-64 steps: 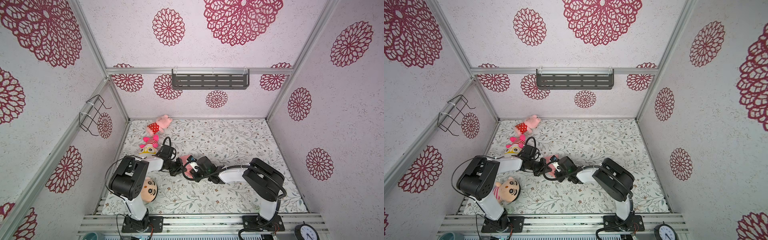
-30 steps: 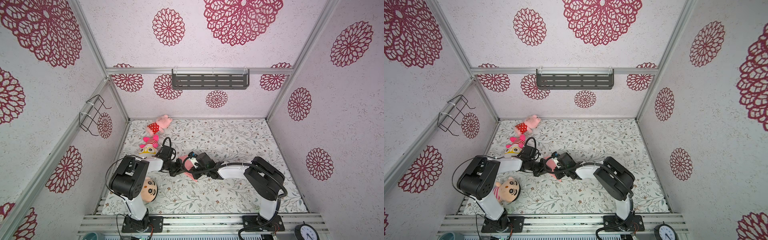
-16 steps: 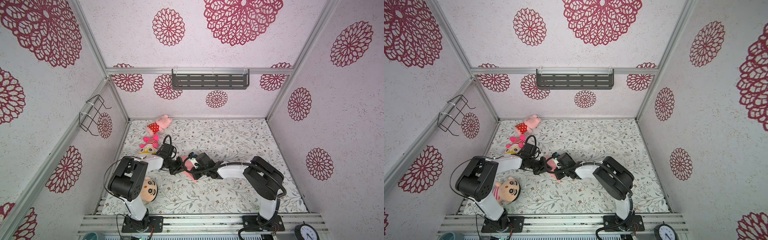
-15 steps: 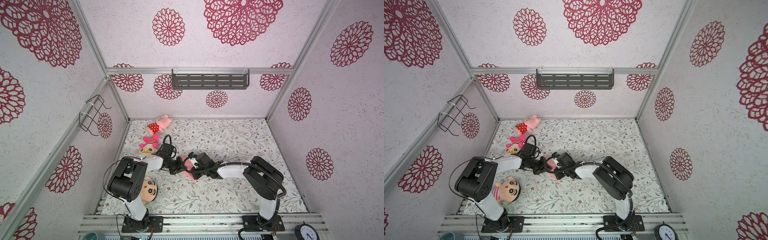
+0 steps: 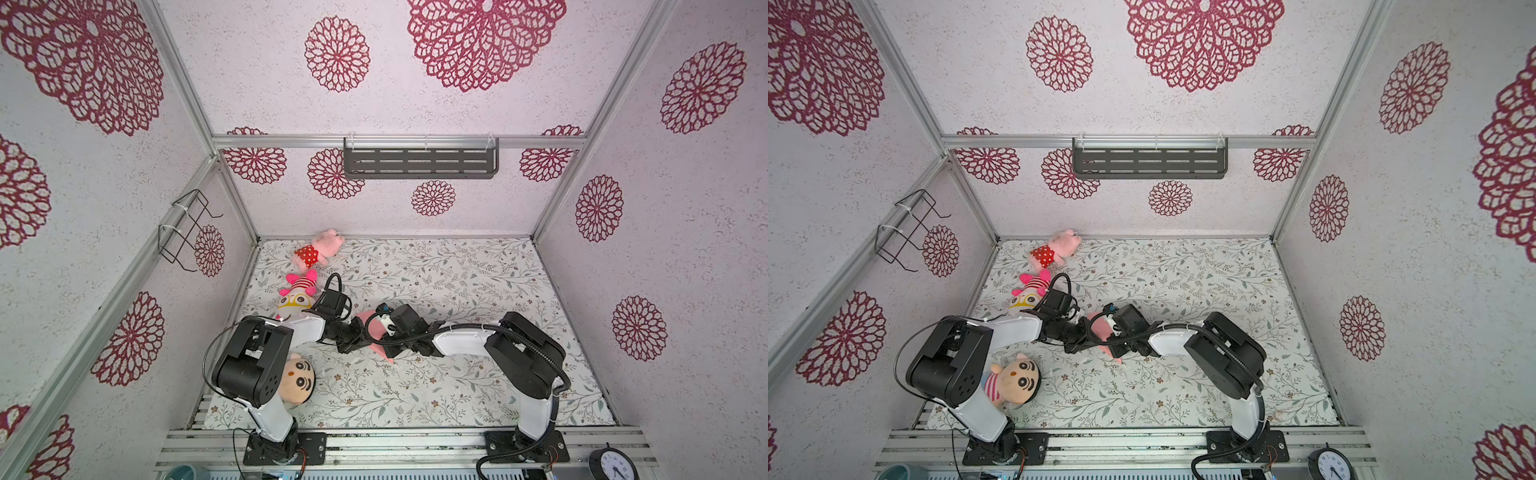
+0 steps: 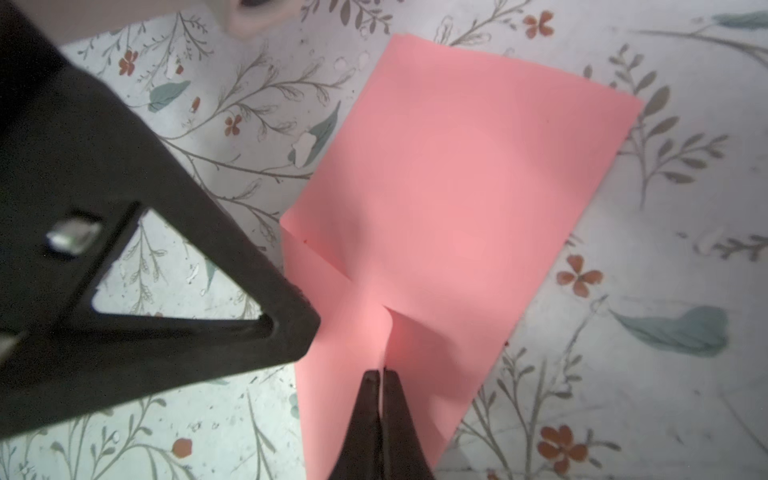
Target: Fold a paper plane with a square sheet of paper (pick it up from the middle)
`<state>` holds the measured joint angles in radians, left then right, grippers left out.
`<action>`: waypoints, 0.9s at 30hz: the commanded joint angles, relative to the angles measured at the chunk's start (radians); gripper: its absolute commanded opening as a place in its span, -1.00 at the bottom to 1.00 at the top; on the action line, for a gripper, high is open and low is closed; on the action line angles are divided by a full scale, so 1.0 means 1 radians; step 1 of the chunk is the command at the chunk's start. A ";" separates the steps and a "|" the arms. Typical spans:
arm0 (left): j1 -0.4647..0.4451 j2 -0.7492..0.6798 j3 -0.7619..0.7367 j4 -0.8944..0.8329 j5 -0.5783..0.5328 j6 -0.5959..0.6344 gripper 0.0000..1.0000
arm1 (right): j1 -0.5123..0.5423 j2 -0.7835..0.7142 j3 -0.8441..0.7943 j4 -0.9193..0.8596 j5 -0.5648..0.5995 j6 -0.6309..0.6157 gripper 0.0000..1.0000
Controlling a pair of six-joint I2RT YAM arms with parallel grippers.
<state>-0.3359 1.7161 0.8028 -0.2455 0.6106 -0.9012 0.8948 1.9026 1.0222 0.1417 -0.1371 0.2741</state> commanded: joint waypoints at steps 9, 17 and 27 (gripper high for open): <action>-0.002 0.030 -0.004 0.007 -0.023 0.008 -0.86 | -0.009 0.026 0.026 -0.050 0.021 -0.002 -0.98; -0.001 0.052 0.004 -0.001 -0.035 0.008 -0.88 | -0.010 0.026 0.023 -0.051 0.024 -0.001 -0.98; -0.001 0.070 0.019 -0.077 -0.082 0.012 -0.92 | -0.019 -0.043 0.024 -0.047 0.027 0.053 -0.77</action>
<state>-0.3359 1.7546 0.8131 -0.2600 0.5880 -0.9012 0.8925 1.9064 1.0325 0.1318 -0.1349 0.2935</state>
